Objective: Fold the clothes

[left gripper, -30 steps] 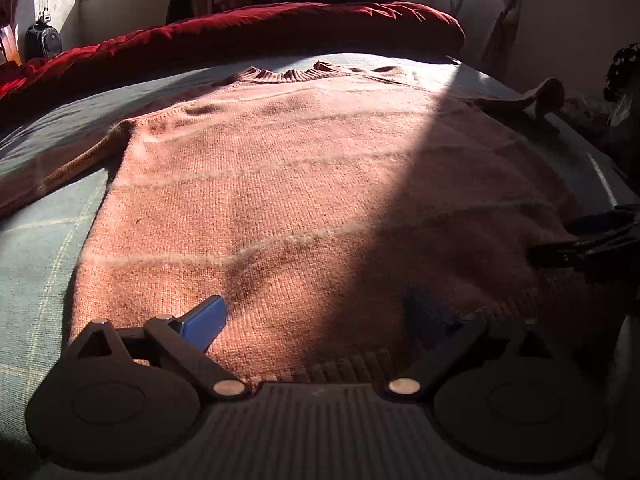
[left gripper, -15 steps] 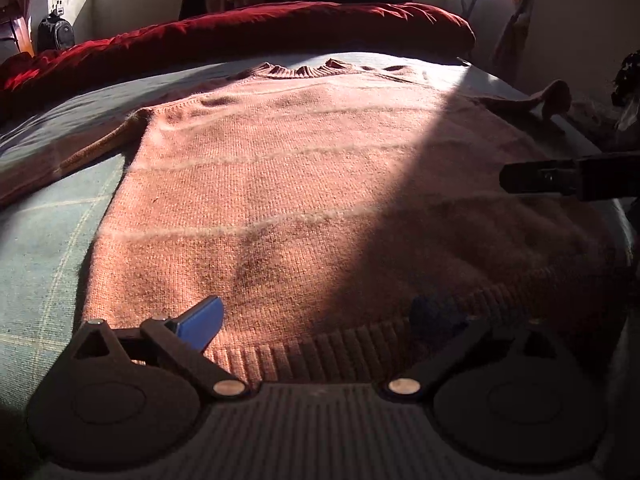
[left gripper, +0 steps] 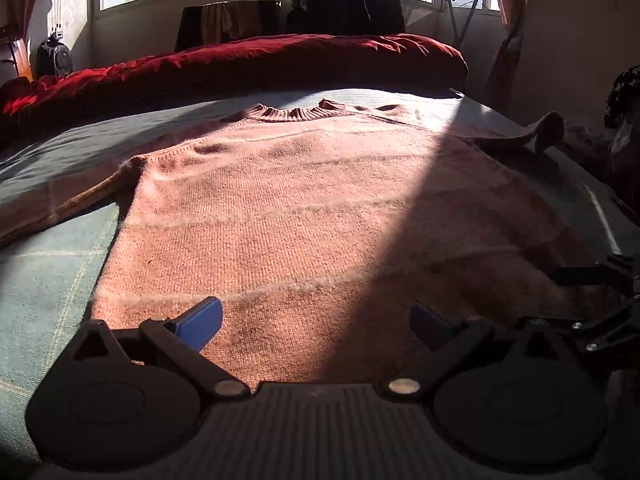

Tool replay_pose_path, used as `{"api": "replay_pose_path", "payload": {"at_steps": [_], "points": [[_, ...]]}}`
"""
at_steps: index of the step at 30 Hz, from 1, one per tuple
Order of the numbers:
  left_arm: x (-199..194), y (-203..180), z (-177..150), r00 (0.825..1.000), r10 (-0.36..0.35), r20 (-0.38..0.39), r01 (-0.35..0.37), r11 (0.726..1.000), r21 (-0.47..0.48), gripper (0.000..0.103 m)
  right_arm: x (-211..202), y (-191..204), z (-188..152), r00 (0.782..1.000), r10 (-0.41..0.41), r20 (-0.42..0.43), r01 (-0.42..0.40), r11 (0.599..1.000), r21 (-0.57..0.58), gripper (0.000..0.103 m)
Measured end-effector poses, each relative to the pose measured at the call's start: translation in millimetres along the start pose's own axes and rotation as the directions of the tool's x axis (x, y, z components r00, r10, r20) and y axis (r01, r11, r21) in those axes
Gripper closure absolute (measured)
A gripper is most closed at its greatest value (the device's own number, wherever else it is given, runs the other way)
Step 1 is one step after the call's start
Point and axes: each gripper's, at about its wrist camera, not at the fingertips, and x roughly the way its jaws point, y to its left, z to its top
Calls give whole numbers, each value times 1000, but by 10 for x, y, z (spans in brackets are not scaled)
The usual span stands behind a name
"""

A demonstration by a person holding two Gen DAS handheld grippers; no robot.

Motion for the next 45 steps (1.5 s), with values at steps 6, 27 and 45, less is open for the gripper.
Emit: {"api": "replay_pose_path", "payload": {"at_steps": [6, 27, 45], "points": [[233, -123, -160, 999, 14, -43, -12, 999, 49, 1, -98, -146, 166, 995, -64, 73, 58, 995, 84, 0], [426, -487, 371, 999, -40, -10, 41, 995, 86, 1, -173, -734, 167, 994, -57, 93, 35, 975, 220, 0], [752, -682, 573, 997, -75, -26, 77, 995, 69, 1, 250, -2503, 1064, 862, -506, -9, 505, 858, 91, 0]]}}
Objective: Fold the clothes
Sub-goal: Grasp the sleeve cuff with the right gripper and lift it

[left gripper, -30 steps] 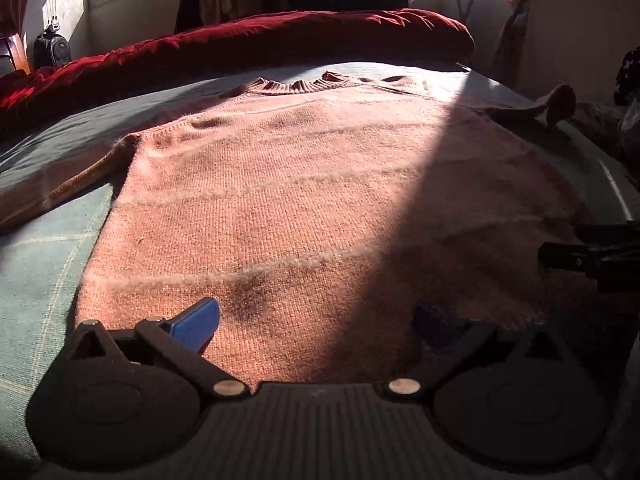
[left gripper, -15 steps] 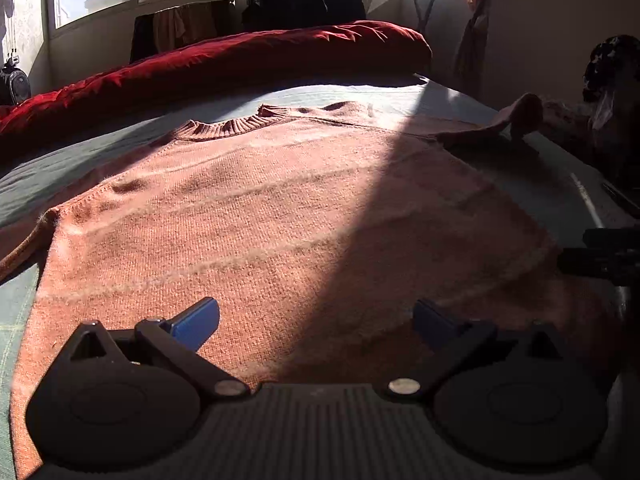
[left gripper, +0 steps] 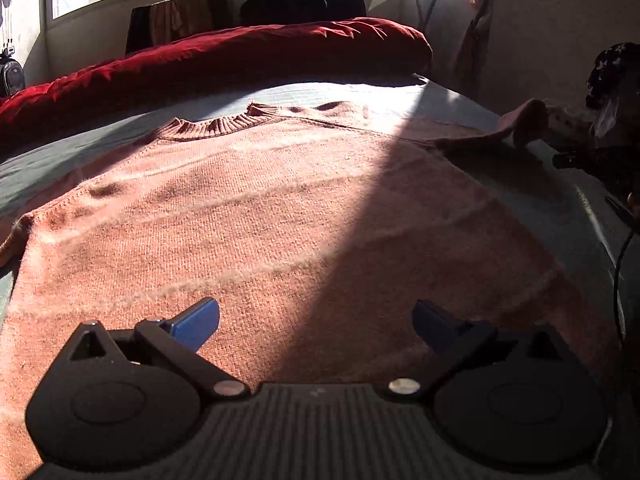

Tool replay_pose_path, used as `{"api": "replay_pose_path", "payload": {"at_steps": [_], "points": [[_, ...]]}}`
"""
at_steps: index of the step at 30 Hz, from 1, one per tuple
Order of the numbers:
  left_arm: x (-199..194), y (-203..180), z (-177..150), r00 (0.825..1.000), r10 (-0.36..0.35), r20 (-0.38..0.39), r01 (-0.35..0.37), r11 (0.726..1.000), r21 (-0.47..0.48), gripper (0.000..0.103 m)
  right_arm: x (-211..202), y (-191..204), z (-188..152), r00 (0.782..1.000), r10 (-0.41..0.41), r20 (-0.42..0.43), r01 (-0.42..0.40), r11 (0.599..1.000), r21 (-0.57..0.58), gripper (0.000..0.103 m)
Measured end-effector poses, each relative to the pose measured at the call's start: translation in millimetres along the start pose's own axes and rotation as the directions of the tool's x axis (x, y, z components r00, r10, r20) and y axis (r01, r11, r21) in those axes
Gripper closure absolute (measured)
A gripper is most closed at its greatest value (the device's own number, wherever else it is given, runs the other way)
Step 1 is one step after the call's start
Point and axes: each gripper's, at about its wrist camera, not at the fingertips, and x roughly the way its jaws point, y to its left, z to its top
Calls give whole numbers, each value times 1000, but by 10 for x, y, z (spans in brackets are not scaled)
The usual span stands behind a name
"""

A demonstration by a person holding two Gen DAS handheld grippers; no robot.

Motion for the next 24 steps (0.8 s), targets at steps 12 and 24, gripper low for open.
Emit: {"api": "replay_pose_path", "payload": {"at_steps": [12, 24], "points": [[228, -26, -11, 999, -5, -47, 4, 1000, -6, 1, 1107, 51, 467, 991, -64, -121, 64, 998, -5, 0], [241, -49, -19, 999, -2, -45, 2, 1000, 8, 1, 988, -392, 447, 914, -403, -53, 382, 895, -228, 0]]}}
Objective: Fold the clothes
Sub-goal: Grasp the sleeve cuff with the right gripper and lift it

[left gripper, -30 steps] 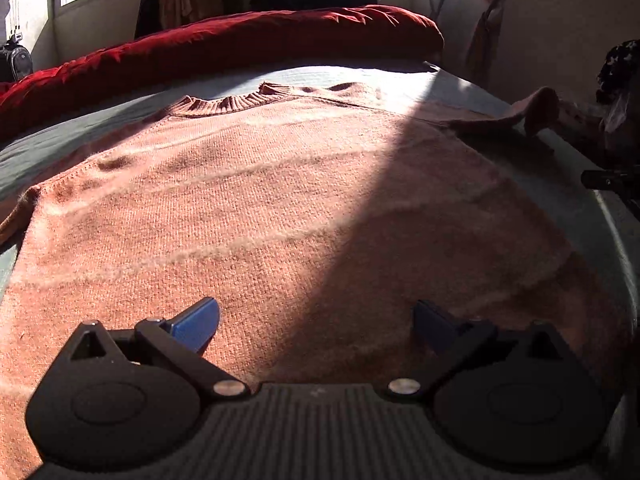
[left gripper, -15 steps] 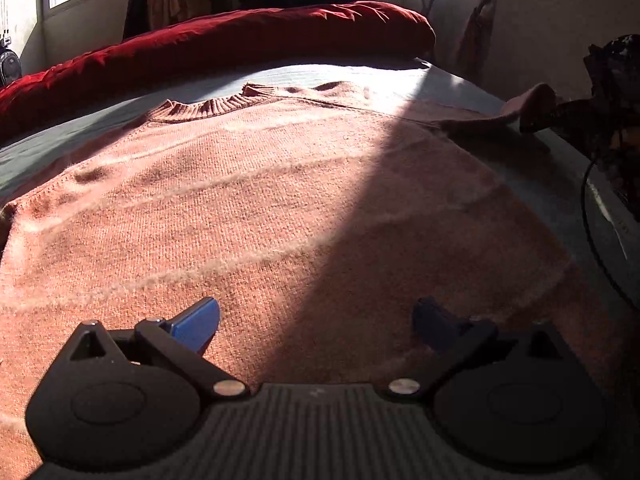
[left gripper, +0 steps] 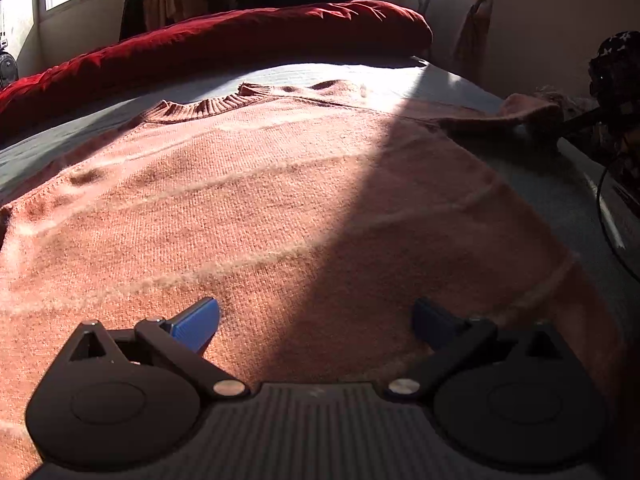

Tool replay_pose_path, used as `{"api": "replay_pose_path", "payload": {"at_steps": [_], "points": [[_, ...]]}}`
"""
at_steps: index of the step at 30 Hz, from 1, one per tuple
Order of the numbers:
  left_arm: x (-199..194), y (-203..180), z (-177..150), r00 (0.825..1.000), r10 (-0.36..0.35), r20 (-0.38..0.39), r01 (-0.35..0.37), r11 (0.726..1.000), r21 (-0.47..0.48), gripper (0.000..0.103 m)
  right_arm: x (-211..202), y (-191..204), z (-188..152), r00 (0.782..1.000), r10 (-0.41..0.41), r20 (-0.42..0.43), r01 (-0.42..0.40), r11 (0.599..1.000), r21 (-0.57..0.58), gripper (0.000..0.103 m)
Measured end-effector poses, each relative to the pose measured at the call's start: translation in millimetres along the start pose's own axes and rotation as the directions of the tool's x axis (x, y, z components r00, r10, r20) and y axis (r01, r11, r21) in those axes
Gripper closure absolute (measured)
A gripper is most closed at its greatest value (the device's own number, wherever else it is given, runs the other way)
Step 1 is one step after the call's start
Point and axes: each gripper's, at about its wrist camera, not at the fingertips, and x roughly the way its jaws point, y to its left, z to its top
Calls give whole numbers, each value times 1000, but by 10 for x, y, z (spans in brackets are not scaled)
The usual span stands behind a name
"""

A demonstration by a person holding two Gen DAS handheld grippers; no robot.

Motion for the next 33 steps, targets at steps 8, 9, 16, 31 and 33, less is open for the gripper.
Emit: {"api": "replay_pose_path", "payload": {"at_steps": [8, 9, 16, 31, 33], "points": [[11, -5, -5, 1000, 5, 0, -5, 1000, 8, 1, 33, -621, -137, 996, 83, -21, -75, 968, 240, 0], [13, -9, -7, 1000, 6, 1, -6, 1000, 9, 1, 13, -643, -159, 987, 159, -7, -151, 949, 278, 0], [19, -17, -9, 1000, 8, 1, -8, 1000, 14, 1, 151, -408, -130, 893, 450, -6, -419, 837, 353, 23], [52, -16, -26, 1000, 5, 12, -5, 1000, 22, 1, 175, -213, -35, 867, 493, 74, -486, 802, 347, 89], [49, -13, -27, 1000, 4, 13, -5, 1000, 23, 0, 108, -236, 23, 900, 431, 67, -431, 852, 297, 96]]}}
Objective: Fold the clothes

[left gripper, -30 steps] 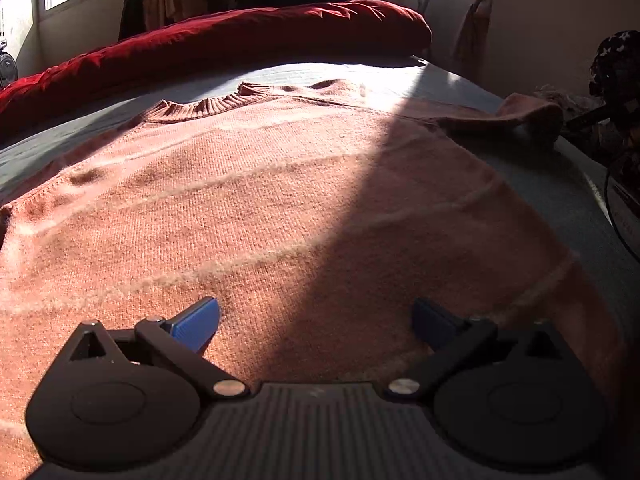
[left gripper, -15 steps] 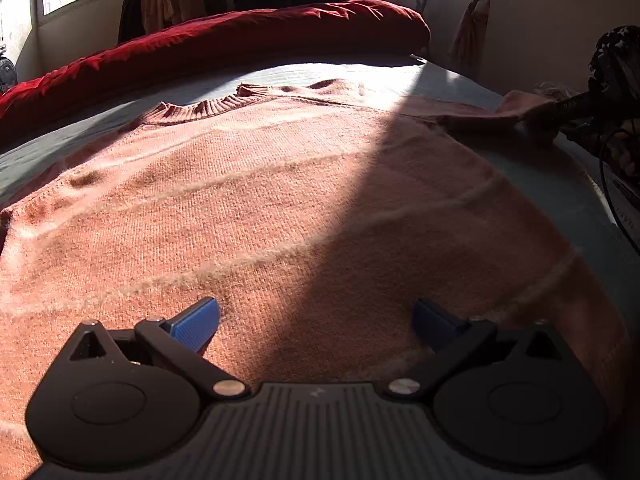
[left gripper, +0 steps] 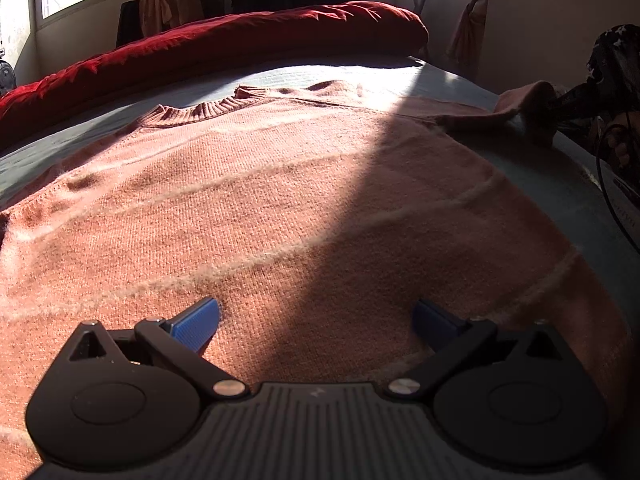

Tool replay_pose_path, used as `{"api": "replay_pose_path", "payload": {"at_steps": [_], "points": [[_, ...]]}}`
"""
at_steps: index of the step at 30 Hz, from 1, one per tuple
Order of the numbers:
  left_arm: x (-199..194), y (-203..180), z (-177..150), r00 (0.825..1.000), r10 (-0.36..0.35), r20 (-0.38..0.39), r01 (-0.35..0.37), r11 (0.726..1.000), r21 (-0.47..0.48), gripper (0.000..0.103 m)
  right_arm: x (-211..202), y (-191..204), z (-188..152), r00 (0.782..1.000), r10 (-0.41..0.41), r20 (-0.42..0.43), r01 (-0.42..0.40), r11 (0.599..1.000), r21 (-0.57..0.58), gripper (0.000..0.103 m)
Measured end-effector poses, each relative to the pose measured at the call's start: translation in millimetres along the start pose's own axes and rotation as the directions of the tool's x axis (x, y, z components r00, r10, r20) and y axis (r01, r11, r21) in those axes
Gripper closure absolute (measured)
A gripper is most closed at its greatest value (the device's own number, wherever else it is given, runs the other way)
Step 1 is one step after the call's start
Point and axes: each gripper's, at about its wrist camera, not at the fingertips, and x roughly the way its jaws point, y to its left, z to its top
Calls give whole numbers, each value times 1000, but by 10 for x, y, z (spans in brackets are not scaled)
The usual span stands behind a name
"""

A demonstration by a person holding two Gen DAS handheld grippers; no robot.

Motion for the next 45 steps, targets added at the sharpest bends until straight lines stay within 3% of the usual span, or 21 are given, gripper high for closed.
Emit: {"api": "replay_pose_path", "payload": {"at_steps": [4, 6, 10, 12, 14, 15, 19, 23, 26, 29, 32, 33, 35, 37, 38, 40, 42, 44, 45], "points": [[1, -1, -2, 1000, 0, 3, 0, 1000, 0, 1, -108, 21, 74, 985, -163, 57, 168, 981, -97, 96], [1, -2, -5, 1000, -1, 3, 1, 1000, 1, 1, -134, -15, 105, 976, -206, 71, 213, 971, -111, 96], [0, -2, -8, 1000, -2, 4, 2, 1000, 0, 1, -168, 85, 73, 935, -317, 159, 347, 911, -224, 95], [-3, -4, -11, 1000, -1, 4, 1, 1000, -1, 1, -166, 226, 13, 893, -378, 244, 442, 840, -314, 90], [-6, -4, -13, 1000, -1, 5, 1, 1000, -1, 1, -127, 420, -91, 833, -436, 341, 550, 714, -433, 87], [-8, -2, -14, 1000, -2, 5, 2, 1000, -1, 1, -94, 477, -126, 819, -450, 355, 573, 668, -475, 87], [-10, 4, -18, 1000, -6, 7, 6, 1000, -2, 1, -20, 409, -161, 837, -466, 287, 545, 663, -514, 79], [-18, 19, -28, 1000, -13, 9, 13, 1000, -4, 1, 6, 103, -163, 861, -491, 135, 495, 742, -452, 60], [-18, 20, -34, 1000, -14, 11, 14, 1000, -5, 1, 0, -79, -190, 861, -505, 61, 480, 767, -426, 56], [-16, 17, -33, 1000, -14, 12, 14, 1000, -5, 1, 26, -214, -218, 833, -553, 14, 502, 746, -436, 55], [-19, 20, -33, 1000, -16, 12, 16, 1000, -6, 1, -15, -392, -238, 789, -614, -12, 553, 719, -420, 53], [-19, 18, -34, 1000, -15, 12, 15, 1000, -5, 1, -45, -445, -241, 788, -616, -21, 557, 726, -402, 53], [-19, 14, -37, 1000, -14, 13, 14, 1000, -4, 1, -138, -558, -201, 810, -585, -42, 544, 776, -319, 53], [-22, 14, -37, 1000, -13, 13, 13, 1000, -6, 1, -253, -686, -148, 869, -487, -83, 469, 866, -173, 52], [-23, 14, -36, 1000, -13, 12, 13, 1000, -6, 1, -313, -804, -112, 913, -395, -105, 394, 919, -33, 47], [-26, 15, -33, 1000, -13, 10, 13, 1000, -7, 1, -371, -1027, -91, 968, -218, -123, 242, 940, 239, 43], [-29, 17, -35, 1000, -13, 10, 14, 1000, -7, 1, -398, -1256, -154, 997, -37, -74, 69, 864, 498, 42], [-31, 19, -37, 1000, -14, 10, 15, 1000, -5, 1, -373, -1394, -299, 991, 130, 19, -109, 729, 676, 37], [-32, 21, -38, 1000, -15, 11, 15, 1000, -5, 1, -338, -1413, -358, 982, 183, 43, -157, 672, 724, 35]]}}
